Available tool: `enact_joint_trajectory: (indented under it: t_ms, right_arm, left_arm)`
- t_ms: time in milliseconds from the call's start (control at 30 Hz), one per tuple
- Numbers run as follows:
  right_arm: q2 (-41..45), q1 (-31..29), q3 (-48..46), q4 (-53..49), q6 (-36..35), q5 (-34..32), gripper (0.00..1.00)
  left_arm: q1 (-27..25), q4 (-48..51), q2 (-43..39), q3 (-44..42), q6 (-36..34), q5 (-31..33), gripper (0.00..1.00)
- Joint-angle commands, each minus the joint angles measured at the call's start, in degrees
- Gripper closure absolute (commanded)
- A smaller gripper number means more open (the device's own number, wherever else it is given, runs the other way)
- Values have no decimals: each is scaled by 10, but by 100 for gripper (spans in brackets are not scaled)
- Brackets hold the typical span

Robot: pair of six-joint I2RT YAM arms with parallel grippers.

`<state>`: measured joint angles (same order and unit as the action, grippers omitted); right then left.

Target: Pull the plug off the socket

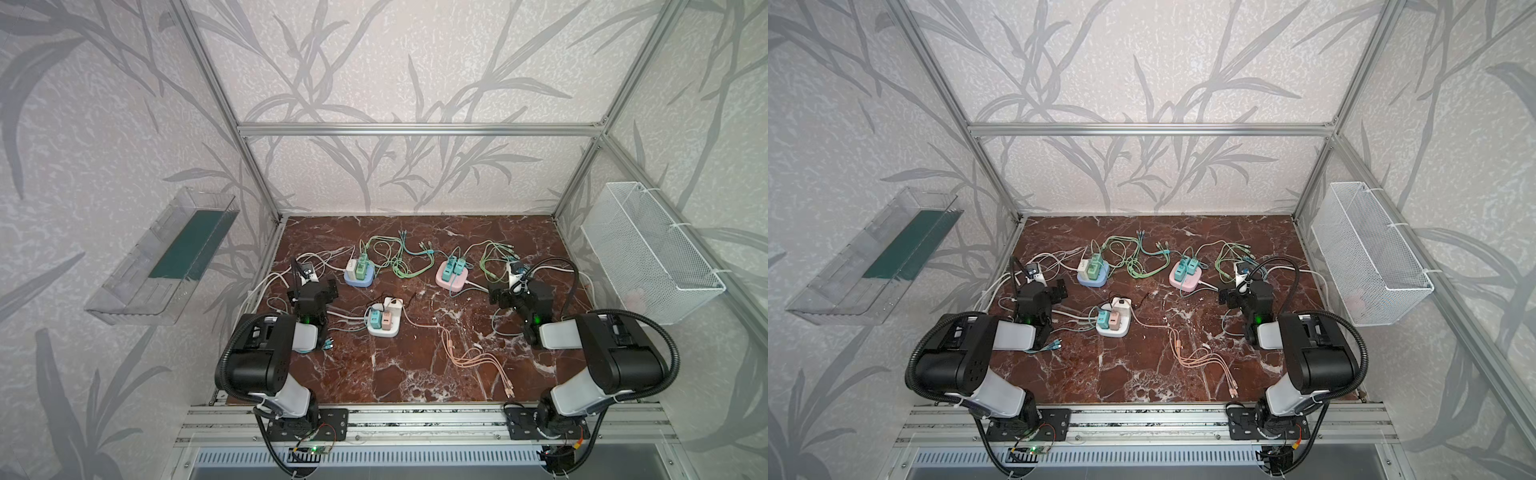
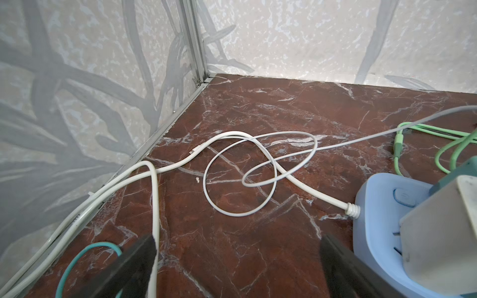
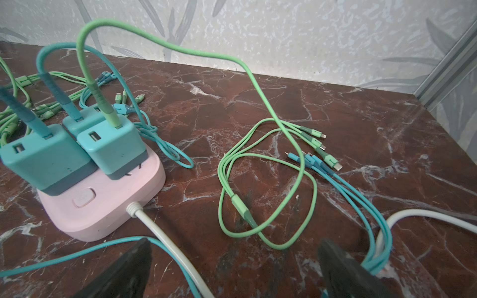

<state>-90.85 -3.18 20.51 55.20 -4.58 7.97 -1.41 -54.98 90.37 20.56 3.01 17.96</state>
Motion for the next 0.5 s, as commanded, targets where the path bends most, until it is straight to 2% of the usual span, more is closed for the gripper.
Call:
enact_joint_trajectory:
  t_ms: [0,467]
  right_arm:
    - [1,-3,8,11,-6,-4,1]
    - [0,2,9,12,-5,20,1]
  left_arm:
    - [1,-15,0,5,-2,5,1]
    - [1,-15,0,5,-2,5,1]
